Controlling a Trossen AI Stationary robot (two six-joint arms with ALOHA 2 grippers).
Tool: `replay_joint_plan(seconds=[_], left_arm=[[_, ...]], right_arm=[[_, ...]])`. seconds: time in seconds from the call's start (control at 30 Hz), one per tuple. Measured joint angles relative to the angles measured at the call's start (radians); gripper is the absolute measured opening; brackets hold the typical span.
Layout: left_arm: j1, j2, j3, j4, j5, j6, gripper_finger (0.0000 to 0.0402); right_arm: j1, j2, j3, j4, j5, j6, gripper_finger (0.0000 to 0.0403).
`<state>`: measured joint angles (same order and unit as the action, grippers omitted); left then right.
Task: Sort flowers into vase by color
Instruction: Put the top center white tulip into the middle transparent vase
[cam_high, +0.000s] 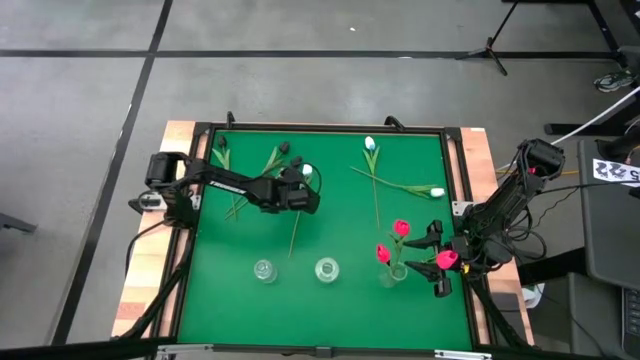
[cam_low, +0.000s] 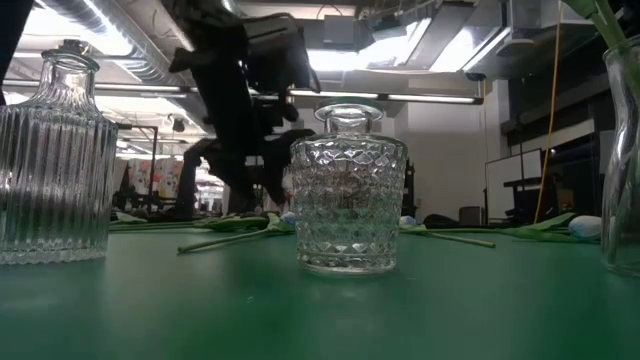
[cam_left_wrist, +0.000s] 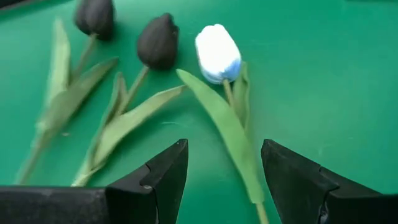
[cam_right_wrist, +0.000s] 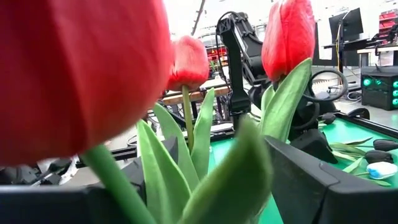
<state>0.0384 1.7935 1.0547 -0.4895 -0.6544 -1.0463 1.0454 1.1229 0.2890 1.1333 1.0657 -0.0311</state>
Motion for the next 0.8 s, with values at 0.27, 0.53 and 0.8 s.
replay_joint_plan(seconds=[0.27, 0.53, 0.8], left_arm=[[0.000, 0.045, -0.037, 0.094, 0.042, -0.004, 0.0200], [0.006, 0.096, -0.037, 0.120, 0.131, -0.001, 0.0148], [0.003, 0.064, -0.037, 0.135, 0.186, 0.052, 0.0012]], right_arm=[[0.000, 0.000, 0.000, 0.000, 0.000, 0.000, 0.0225], [0.000, 0.000, 0.000, 0.012, 0.005, 0.000, 0.0225], [0.000, 0.000, 0.000, 0.022, 0.016, 0.000, 0.0225]])
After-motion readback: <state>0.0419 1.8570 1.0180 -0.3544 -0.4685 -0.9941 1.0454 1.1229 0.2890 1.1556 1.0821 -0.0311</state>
